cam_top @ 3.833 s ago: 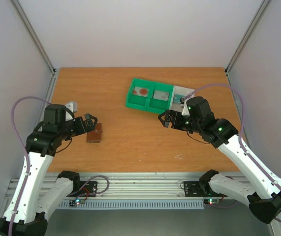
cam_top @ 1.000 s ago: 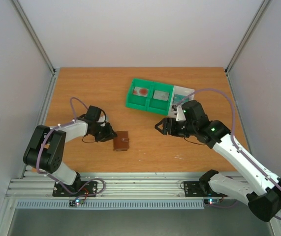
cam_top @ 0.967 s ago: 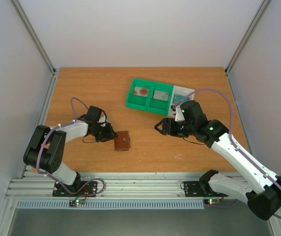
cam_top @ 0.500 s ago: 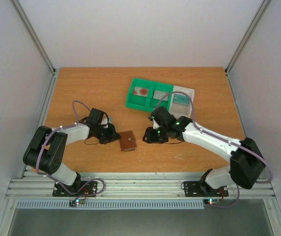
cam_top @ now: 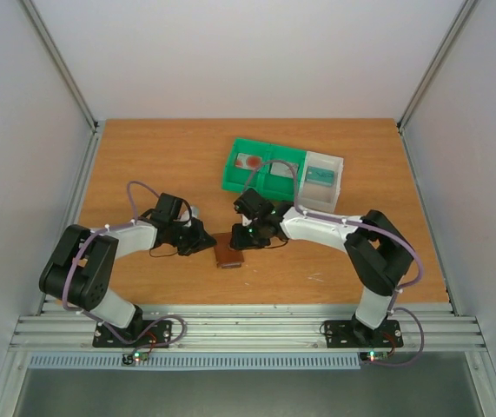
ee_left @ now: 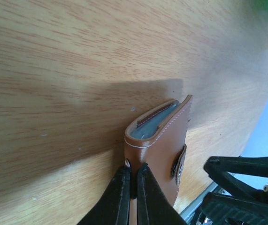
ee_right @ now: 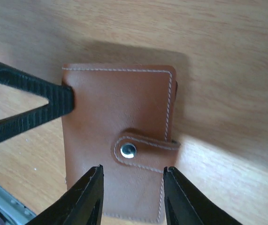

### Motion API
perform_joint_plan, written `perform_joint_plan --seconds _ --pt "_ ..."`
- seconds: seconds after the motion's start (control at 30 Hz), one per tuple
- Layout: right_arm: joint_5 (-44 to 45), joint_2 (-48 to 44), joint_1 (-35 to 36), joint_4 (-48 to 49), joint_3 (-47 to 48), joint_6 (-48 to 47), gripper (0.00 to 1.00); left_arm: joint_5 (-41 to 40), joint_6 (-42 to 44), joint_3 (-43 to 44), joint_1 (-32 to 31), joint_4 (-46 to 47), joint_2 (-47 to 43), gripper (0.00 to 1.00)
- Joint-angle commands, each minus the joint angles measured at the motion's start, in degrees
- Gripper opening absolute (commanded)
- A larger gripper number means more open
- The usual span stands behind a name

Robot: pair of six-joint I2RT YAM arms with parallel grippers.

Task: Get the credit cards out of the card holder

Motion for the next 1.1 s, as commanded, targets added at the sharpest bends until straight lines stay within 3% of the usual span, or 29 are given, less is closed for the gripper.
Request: perform_joint_plan --seconds 0.0,0.33,0.6,0.83,1.07 --pt "-0.78 2.6 1.0 1.65 3.24 -1.25 0.38 2.21 -0.68 -0.63 -0.35 2.88 -1.06 0.0" --pt "-0.02 7.65 1.91 -1.21 6.22 -1.55 0.41 2.89 -0.77 -0.57 -0.33 2.32 -1.76 0.0" --pt "4.35 8.24 1.93 -3.26 5.72 -2.35 0.36 2.75 -0.51 -0.66 -0.32 0.95 -2.13 0.0" --pt "7.3 6.99 2.02 -4.35 4.57 -3.08 0.24 2.21 -0.17 -0.67 -0.32 0.05 -1.97 0.0" --pt "6.93 6.03 2.02 -2.71 2.59 -2.81 0.06 1.26 0.63 -0.57 -0.32 -1.22 -1.67 0.0"
